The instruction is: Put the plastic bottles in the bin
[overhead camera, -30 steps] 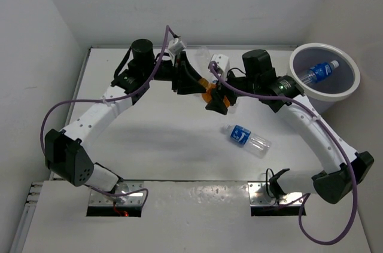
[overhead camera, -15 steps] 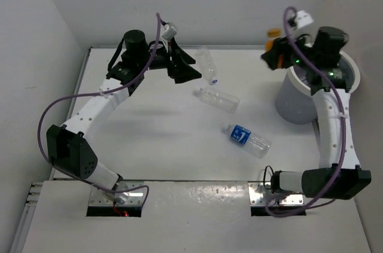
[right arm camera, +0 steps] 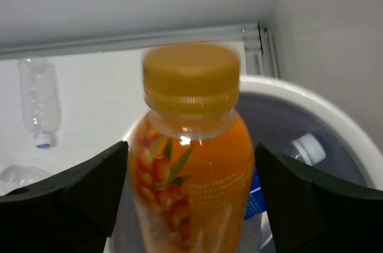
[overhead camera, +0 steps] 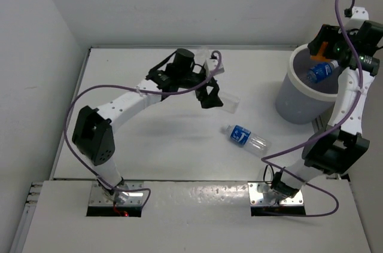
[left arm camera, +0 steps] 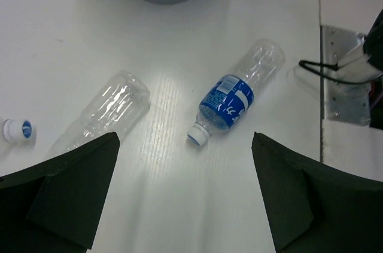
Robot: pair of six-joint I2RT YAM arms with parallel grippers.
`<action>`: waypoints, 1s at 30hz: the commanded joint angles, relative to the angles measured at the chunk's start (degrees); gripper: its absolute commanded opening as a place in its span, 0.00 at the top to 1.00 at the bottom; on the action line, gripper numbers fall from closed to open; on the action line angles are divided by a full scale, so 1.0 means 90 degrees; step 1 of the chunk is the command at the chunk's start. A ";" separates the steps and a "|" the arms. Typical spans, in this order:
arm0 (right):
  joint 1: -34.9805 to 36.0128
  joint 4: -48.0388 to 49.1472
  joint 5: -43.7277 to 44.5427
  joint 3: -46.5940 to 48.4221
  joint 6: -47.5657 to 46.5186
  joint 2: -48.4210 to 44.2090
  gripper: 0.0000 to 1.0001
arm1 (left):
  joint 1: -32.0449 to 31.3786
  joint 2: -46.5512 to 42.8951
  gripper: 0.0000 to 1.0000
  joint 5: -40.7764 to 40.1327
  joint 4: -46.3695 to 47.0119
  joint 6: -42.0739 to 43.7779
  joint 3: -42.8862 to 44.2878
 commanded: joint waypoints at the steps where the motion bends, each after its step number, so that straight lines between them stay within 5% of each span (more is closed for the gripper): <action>1: -0.0001 -0.0243 0.0394 -0.0116 -0.0072 0.0111 0.12 | -0.0254 0.0463 0.00 -0.0208 -0.0231 0.1184 0.0494; 4: -0.0069 -0.0488 0.0463 -0.0057 0.0014 0.0132 0.00 | -0.0527 0.1068 0.00 -0.0051 -0.0232 0.1614 0.0806; 15: -0.0450 -0.0830 -0.0902 -0.0438 0.0308 -0.1312 0.00 | -0.1445 0.3188 0.00 0.0301 -0.0232 0.3333 0.1862; 28: -0.0469 -0.1572 -0.1978 -0.1043 0.0006 -0.2368 0.00 | -0.2188 0.4049 0.00 -0.0372 -0.0378 0.4165 0.1609; 30: -0.0460 -0.1631 -0.2027 -0.1082 -0.0004 -0.2407 0.00 | -0.2189 0.4049 0.06 -0.0373 -0.0436 0.4165 0.1551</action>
